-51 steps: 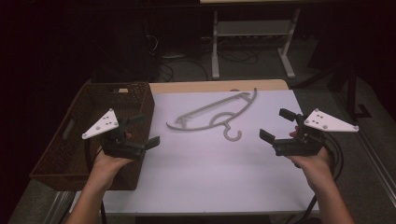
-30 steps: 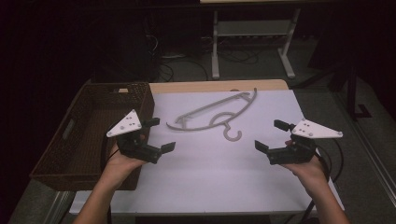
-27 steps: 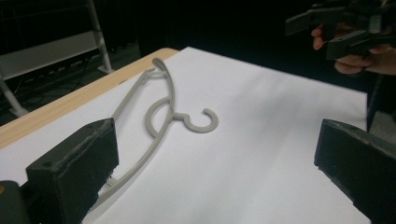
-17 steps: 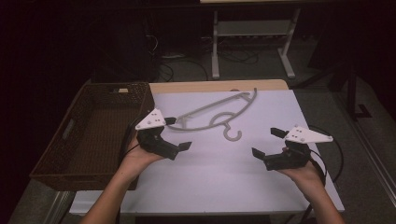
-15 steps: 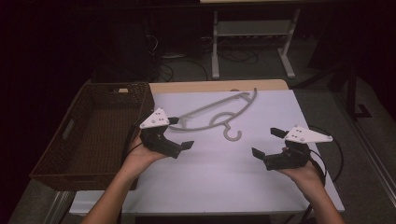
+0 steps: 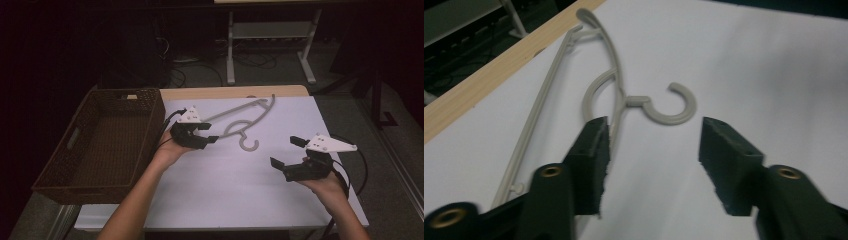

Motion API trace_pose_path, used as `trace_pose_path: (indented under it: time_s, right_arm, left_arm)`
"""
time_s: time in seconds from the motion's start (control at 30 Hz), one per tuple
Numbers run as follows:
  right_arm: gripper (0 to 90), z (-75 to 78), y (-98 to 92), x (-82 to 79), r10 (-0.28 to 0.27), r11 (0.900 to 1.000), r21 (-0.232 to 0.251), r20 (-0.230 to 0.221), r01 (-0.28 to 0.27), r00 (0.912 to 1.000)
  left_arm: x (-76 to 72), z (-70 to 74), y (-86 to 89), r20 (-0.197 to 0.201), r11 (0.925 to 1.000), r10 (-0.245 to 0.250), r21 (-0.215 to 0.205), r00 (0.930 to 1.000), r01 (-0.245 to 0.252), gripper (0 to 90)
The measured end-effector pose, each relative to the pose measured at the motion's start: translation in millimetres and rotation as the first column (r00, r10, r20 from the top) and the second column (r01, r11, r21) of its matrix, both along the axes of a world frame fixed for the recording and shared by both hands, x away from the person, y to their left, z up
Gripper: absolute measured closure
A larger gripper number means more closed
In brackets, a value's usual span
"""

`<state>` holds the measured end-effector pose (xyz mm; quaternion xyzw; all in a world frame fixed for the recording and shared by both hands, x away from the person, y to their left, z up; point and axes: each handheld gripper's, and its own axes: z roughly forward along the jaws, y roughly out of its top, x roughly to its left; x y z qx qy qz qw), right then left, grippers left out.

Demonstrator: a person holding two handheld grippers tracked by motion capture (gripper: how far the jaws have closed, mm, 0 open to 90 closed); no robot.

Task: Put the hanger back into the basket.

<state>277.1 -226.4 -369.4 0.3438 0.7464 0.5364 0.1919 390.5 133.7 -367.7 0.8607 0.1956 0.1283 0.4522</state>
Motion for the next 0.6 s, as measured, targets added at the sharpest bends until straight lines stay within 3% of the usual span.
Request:
trace_pose_path:
  time_s: [0.07, 0.3, 0.43, 0.6]
  right_arm:
    - [0.3, 0.2, -0.4, 0.0, 0.001, 1.0, 0.002, 0.0, -0.001, 1.0]
    - [0.2, 0.1, -0.7, 0.5, 0.004, 1.0, 0.005, -0.001, -0.004, 1.0]
    - [0.2, 0.1, -0.7, 0.7, 0.007, 1.0, 0.006, -0.001, -0.007, 1.0]
    - [0.2, -0.4, -0.7, 1.5, 0.011, 1.0, 0.006, 0.002, -0.011, 0.9999]
  left_arm:
    - [13.3, -7.5, -5.2, 0.004, 0.999, -0.007, 0.044, 1.0, 0.007, 53.8]
    - [37.8, -24.0, -13.7, -0.038, 0.9982, -0.014, 0.057, 0.9992, 0.016, 69.1]
    - [56.8, -38.8, -16.1, -0.077, 0.9972, -0.031, 0.065, 0.9965, 0.036, 73.1]
    - [70.1, -52.5, -20.1, -0.112, 0.9954, -0.034, 0.085, 0.9931, 0.044, 75.8]
